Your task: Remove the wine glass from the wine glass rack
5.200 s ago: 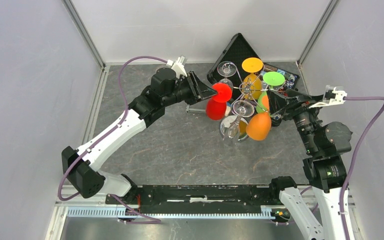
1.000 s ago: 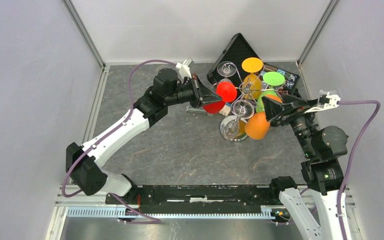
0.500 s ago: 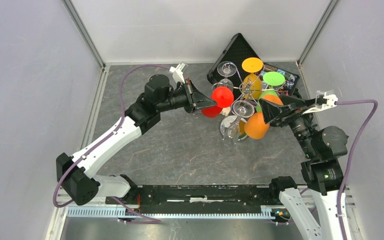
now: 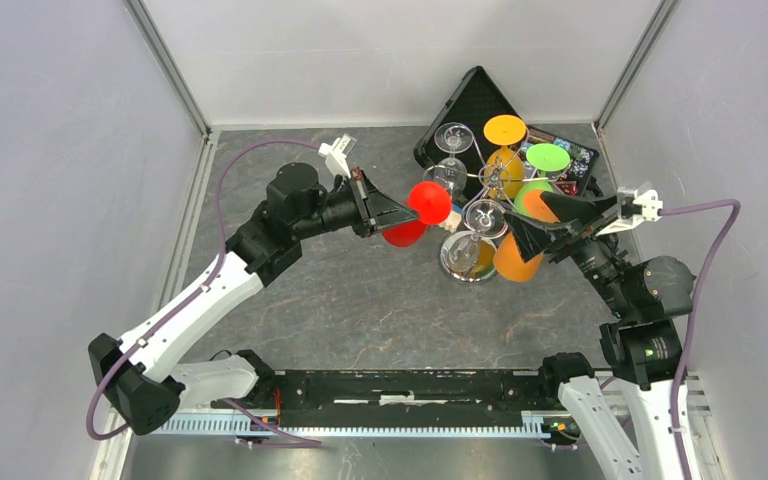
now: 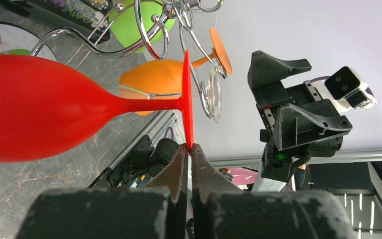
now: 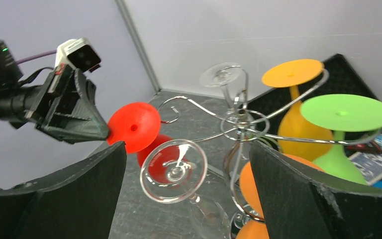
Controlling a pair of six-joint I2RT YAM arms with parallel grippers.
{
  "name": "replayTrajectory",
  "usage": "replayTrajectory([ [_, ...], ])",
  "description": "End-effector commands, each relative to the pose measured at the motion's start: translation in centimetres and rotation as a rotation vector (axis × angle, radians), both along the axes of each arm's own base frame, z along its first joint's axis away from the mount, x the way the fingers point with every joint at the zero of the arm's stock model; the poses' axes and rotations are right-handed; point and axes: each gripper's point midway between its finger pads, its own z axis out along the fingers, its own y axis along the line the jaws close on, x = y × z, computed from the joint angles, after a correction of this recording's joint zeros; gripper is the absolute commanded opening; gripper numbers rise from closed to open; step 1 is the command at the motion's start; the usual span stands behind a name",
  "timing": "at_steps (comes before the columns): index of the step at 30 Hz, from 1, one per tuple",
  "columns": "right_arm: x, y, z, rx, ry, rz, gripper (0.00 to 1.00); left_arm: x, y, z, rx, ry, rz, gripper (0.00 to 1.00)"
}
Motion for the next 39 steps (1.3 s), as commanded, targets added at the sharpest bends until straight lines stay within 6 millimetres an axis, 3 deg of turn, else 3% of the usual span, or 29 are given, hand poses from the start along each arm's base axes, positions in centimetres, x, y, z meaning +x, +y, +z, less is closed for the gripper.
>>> replayTrajectory([
  [1,-2.3,2.9,1.0,-0.043,-0.117,0.208,0.98,-0.8,1.1,0.6,-0.006,-0.041,0.019,0.02],
  [5,-5.0,5.3,1.0,-0.051,-0.197,0.411,0.98,-1.7,2.0,0.7,-0.019,-0.035,0.031,0.02],
  [9,-8.0,6.4,1.3,-0.006,-0.291,0.557,0.98,-2.9,3.1,1.3,-0.041,-0.034,0.042,0.02],
  [12,-9.2,6.6,1.3,0.039,-0.317,0.608,0.98,-3.8,3.8,1.7,-0.045,-0.032,0.044,0.02],
  [18,-8.1,6.6,2.0,0.044,-0.274,0.596,0.98,-4.9,4.9,3.2,-0.089,-0.027,0.055,0.02],
  [22,-3.9,6.5,3.7,0.023,-0.147,0.509,0.98,-4.8,5.0,4.2,-0.115,-0.021,0.065,0.02],
  [25,-2.0,6.8,6.3,-0.035,-0.167,0.495,0.98,-4.4,4.7,6.0,-0.152,-0.029,0.071,0.02],
  [29,-0.9,8.2,7.4,-0.070,-0.200,0.549,0.97,-3.8,4.3,9.3,-0.215,-0.056,0.069,0.02],
  [35,-0.7,10.8,6.3,-0.199,-0.281,0.643,0.94,-3.4,4.3,11.1,-0.260,-0.038,0.085,0.02],
  [39,-2.8,13.2,6.1,-0.263,-0.415,0.751,0.95,-3.4,4.8,11.7,-0.299,-0.023,0.107,0.02],
])
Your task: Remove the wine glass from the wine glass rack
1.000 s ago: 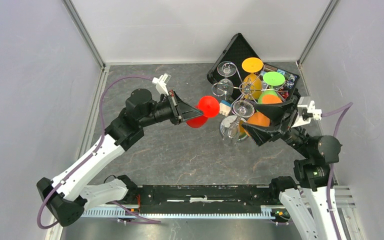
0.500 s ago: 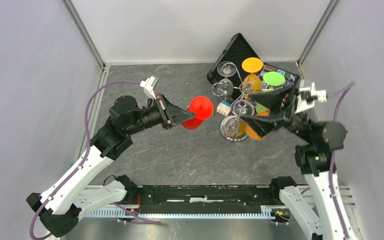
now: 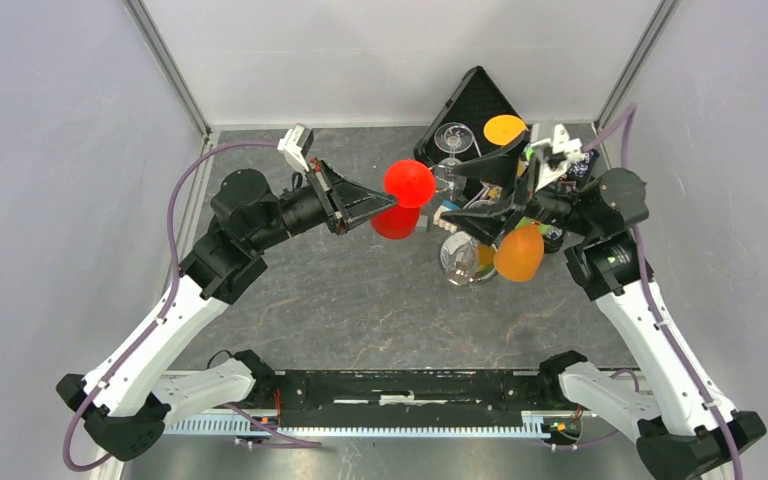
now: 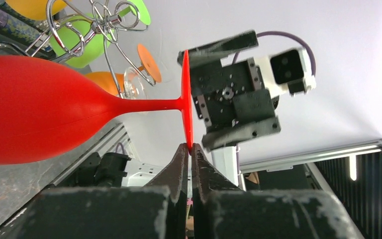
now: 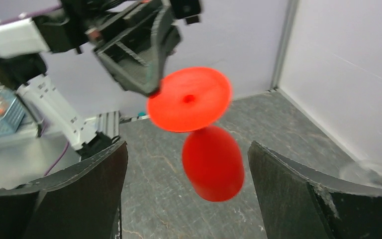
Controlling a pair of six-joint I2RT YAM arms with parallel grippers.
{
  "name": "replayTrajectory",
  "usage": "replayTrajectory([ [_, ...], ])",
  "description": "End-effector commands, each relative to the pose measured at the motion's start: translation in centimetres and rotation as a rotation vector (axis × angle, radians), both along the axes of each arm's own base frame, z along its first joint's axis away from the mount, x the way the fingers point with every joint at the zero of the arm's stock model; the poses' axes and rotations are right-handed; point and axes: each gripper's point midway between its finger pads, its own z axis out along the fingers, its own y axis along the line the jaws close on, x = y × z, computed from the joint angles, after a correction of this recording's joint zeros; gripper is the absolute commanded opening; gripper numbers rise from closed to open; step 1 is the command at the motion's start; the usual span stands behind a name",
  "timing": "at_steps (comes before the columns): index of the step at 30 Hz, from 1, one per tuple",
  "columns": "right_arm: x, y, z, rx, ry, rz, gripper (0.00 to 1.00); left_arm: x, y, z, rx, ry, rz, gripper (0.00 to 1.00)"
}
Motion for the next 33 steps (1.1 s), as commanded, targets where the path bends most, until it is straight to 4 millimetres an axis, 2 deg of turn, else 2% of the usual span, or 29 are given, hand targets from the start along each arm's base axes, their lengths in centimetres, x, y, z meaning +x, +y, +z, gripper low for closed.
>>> replayTrajectory([
  [1,-3.3,2.0,1.9,-0.031,-0.267,0.124,0.96,-0.2,1.0,3.7,-0.118,-0.015,0.034,0.02],
  [11,-2.5,5.4,0.8,-0.030,-0.311,0.157,0.97,-0.7,2.0,5.5,-0.173,-0.033,0.054,0.02],
  [16,-1.7,6.3,1.4,0.018,-0.302,0.128,0.95,-1.0,2.0,5.9,-0.188,-0.038,0.044,0.02],
  [20,-1.1,7.0,2.1,0.067,-0.284,0.113,0.89,-1.1,2.0,5.9,-0.197,-0.033,0.039,0.02],
  [25,-0.3,7.6,2.0,0.101,-0.252,0.089,0.79,-1.5,2.3,6.1,-0.214,-0.032,0.035,0.02],
  [33,-0.6,8.1,2.4,0.170,-0.242,0.109,0.68,-1.8,2.6,6.4,-0.235,-0.029,0.031,0.02],
])
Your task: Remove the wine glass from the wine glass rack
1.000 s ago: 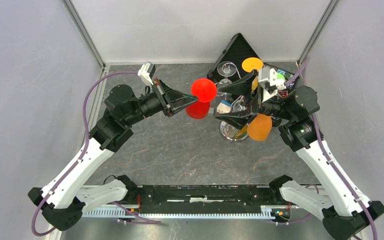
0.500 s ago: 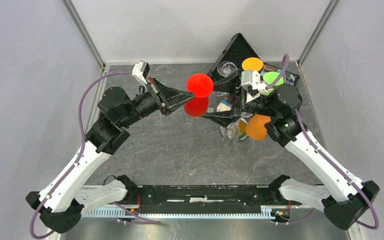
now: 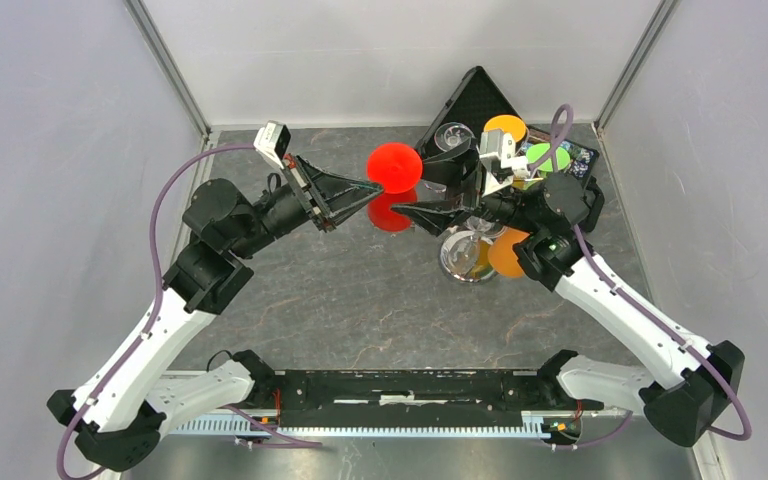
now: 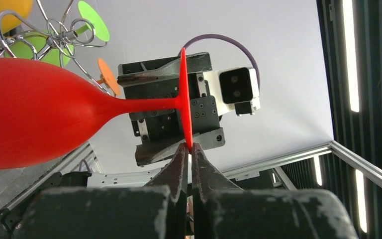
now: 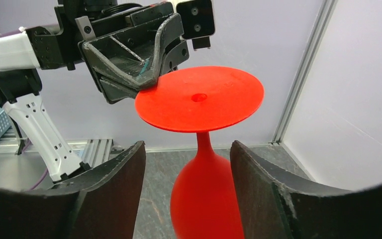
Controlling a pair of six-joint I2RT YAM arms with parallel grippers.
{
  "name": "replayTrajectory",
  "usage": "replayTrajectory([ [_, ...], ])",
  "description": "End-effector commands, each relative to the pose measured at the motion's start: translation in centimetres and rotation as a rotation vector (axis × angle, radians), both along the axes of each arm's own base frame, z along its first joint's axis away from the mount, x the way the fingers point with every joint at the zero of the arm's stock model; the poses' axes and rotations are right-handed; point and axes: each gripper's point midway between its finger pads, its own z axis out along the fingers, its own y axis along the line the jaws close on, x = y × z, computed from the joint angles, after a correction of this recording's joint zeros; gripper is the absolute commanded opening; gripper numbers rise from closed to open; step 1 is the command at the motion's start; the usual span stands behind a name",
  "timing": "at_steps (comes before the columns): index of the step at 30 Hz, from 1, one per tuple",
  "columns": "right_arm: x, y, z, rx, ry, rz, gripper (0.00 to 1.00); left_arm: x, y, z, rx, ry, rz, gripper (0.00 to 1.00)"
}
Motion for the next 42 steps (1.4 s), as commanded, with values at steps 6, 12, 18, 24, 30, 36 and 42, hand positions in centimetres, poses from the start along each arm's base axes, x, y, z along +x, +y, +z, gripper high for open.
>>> replayTrajectory([
  [6,-0.7,0.8,2.4,0.101,-0.029,0.027,0.60,-1.1,0.9,2.3,-0.088,-0.030,-0.010,0.02],
  [12,-0.5,1.7,2.4,0.096,-0.018,0.035,0.47,-1.3,1.0,2.4,-0.092,-0.033,-0.014,0.02],
  [18,-0.5,1.8,2.7,0.112,-0.017,0.025,0.34,-1.5,1.2,2.5,-0.093,-0.042,-0.011,0.02],
  [24,-0.8,1.5,3.7,0.161,-0.007,0.025,0.10,-1.6,1.2,2.4,-0.090,-0.042,-0.011,0.02],
  [30,-0.9,0.9,4.6,0.230,0.022,0.015,0.00,-1.6,1.7,2.4,-0.084,-0.060,0.014,0.13],
  [36,-0.2,-0.2,6.1,0.314,0.064,-0.036,0.00,-1.2,3.2,1.7,-0.034,-0.097,0.117,0.69],
  [42,1.9,-2.1,7.8,0.448,0.152,-0.155,0.00,-0.5,3.8,0.4,0.036,-0.150,0.179,0.85],
])
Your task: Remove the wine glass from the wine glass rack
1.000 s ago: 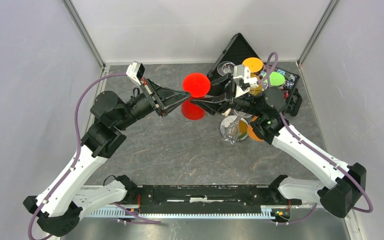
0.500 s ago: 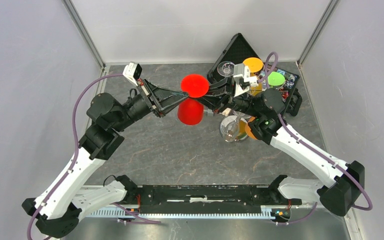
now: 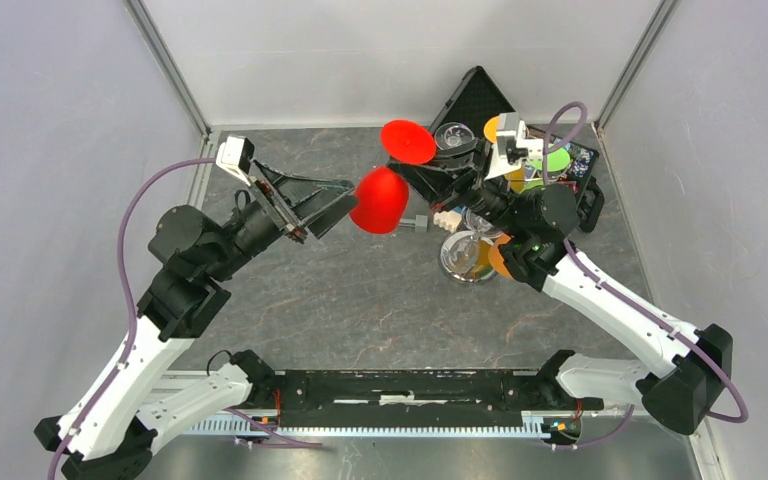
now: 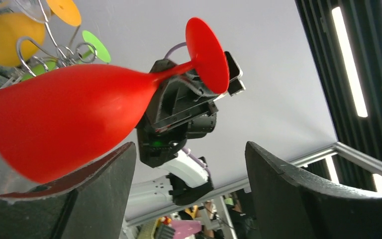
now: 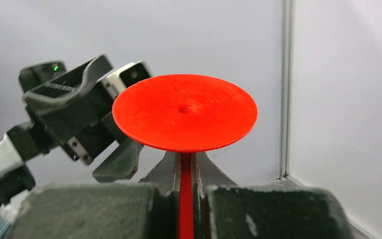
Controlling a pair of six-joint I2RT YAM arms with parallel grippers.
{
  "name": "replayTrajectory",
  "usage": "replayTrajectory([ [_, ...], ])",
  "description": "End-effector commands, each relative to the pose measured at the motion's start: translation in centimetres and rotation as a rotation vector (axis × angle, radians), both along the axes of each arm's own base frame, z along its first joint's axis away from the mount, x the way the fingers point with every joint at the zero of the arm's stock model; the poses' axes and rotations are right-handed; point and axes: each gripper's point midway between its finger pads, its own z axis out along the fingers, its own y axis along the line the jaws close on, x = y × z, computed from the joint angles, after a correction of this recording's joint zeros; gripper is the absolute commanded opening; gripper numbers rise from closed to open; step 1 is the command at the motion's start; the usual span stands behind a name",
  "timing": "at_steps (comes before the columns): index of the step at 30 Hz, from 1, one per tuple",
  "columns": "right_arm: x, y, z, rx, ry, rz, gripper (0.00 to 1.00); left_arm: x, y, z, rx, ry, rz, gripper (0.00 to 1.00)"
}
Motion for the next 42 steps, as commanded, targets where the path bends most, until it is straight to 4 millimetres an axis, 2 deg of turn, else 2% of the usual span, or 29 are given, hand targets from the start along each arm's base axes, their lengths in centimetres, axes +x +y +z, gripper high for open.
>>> replayTrajectory([
  [1,0.9,-3.1,3.8,0.200,0.056,-0.107,0.00,1.0,0.6,-1.1,0.092,-0.083,0.088,0.86],
  [9,2.2,-6.1,5.9,0.427,0.242,-0.132,0.00,2.1,1.8,-2.8,0.233,-0.172,0.194,0.96],
  [13,1.0,-6.3,6.6,0.503,0.261,-0.033,0.00,1.9,0.5,-2.0,0.209,-0.215,0.139,0.98],
  [15,0.8,-6.1,6.8,0.512,0.276,0.002,0.00,1.4,-0.2,-0.8,0.167,-0.257,0.091,0.97],
  [22,0.4,-5.9,6.4,0.540,0.312,0.056,0.00,0.1,-0.9,2.0,-0.007,-0.292,0.005,0.75],
  [30,1.0,-4.8,4.9,0.527,0.329,0.057,0.00,0.2,-1.6,2.8,-0.218,-0.198,-0.093,0.35],
  [36,1.3,-5.2,4.4,0.516,0.329,0.012,0.00,0.7,-1.6,2.4,-0.228,-0.187,-0.081,0.03],
  [39,1.1,-5.4,4.4,0.511,0.322,0.003,0.00,0.9,-1.7,2.4,-0.204,-0.204,-0.063,0.02],
  [42,1.2,-5.4,4.2,0.494,0.322,-0.012,0.21,0.9,-1.7,2.7,-0.188,-0.233,-0.050,0.02],
])
